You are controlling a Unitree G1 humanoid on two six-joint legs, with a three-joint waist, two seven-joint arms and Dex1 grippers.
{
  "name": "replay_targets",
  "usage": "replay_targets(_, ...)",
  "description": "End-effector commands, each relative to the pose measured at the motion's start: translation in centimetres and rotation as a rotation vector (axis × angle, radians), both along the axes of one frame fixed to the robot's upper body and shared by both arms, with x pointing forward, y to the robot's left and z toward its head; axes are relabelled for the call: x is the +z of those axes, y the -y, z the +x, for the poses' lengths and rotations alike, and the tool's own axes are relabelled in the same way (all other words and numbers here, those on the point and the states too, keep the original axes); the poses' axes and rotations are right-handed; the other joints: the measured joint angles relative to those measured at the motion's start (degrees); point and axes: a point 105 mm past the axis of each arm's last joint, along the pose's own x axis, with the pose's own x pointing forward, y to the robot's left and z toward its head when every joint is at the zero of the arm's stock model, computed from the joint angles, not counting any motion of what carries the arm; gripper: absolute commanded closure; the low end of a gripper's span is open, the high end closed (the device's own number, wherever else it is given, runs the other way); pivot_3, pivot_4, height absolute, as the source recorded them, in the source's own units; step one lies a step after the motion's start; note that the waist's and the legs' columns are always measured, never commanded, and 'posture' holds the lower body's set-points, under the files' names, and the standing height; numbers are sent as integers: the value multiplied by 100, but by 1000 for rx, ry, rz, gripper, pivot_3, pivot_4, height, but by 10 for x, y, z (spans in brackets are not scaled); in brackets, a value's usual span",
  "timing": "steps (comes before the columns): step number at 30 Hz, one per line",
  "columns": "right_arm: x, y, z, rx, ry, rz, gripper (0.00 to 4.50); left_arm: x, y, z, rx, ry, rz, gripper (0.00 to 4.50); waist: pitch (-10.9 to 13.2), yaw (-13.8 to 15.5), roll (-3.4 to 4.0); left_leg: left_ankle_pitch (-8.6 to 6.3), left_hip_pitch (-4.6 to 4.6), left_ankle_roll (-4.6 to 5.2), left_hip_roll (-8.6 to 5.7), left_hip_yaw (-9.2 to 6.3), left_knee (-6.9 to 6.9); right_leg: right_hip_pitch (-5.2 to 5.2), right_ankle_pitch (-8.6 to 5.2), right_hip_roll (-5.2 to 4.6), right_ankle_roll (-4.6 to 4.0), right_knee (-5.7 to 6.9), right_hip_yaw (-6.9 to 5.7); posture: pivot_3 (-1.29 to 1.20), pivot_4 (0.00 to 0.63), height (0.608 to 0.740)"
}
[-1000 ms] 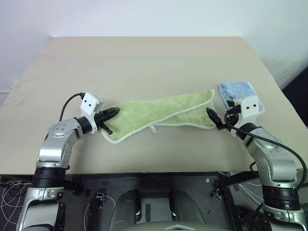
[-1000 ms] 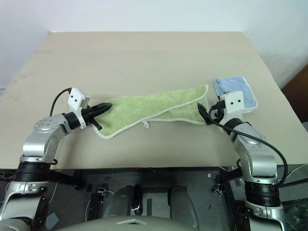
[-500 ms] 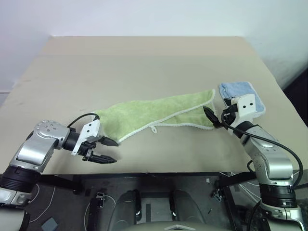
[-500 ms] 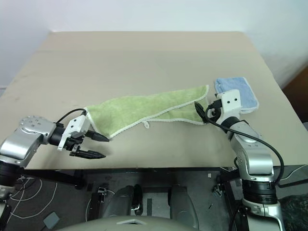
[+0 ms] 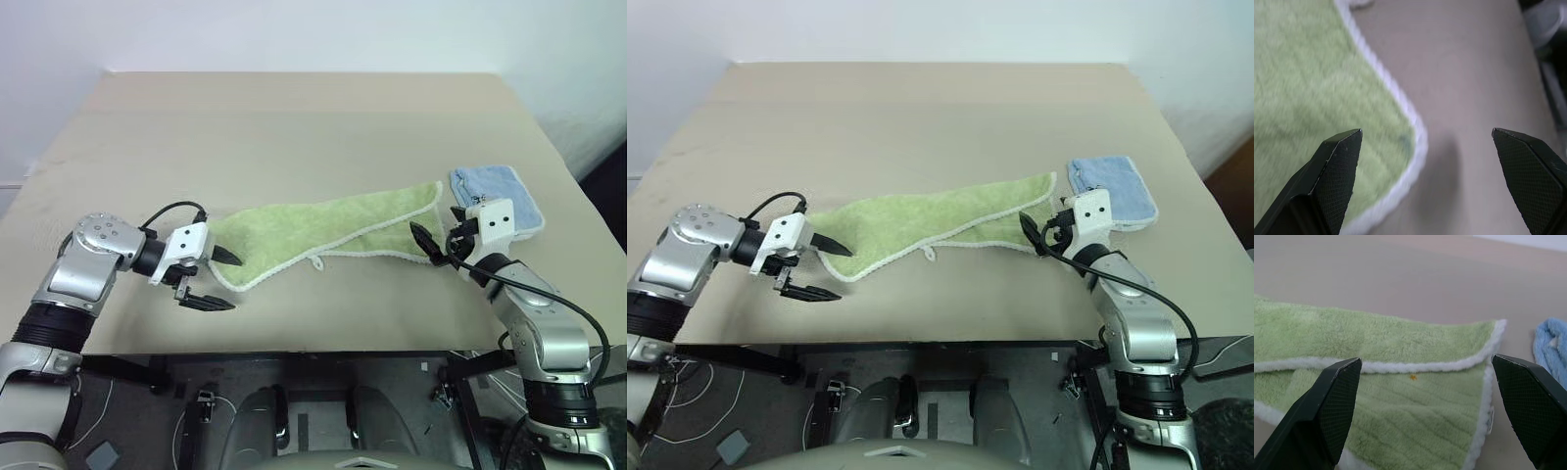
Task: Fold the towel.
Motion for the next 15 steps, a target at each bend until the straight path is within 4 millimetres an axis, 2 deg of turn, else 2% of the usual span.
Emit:
replay_targets(1, 14, -4, 1, 1, 69, 9, 0, 0, 0, 1, -47, 29, 52, 33, 0, 1, 0, 0, 1, 0, 0, 0, 1, 0, 0, 1, 0, 1, 0, 0, 150, 740)
replay_targets(7, 13, -10, 3, 8, 72, 18, 0, -13, -4, 12, -31, -1, 116, 33, 0, 9, 0, 13, 0, 22, -4, 0, 11, 8, 1, 2, 1, 7, -6, 0, 150, 740)
replay_targets(10, 12, -11, 2, 4, 72, 22, 0, -18, 1, 19, -31, 12, 106, 623, -1, 18, -1, 15, 1, 26, -5, 2, 14, 11, 1, 5, 2, 7, -6, 0, 150, 740)
replay_targets(15, 12, -11, -1, -1, 70, 25, 0, -20, 8, 24, -36, 19, 87, 2174, -1, 38, -1, 19, 1, 32, -6, 1, 21, 17, 1, 8, 4, 9, -9, 0, 150, 740)
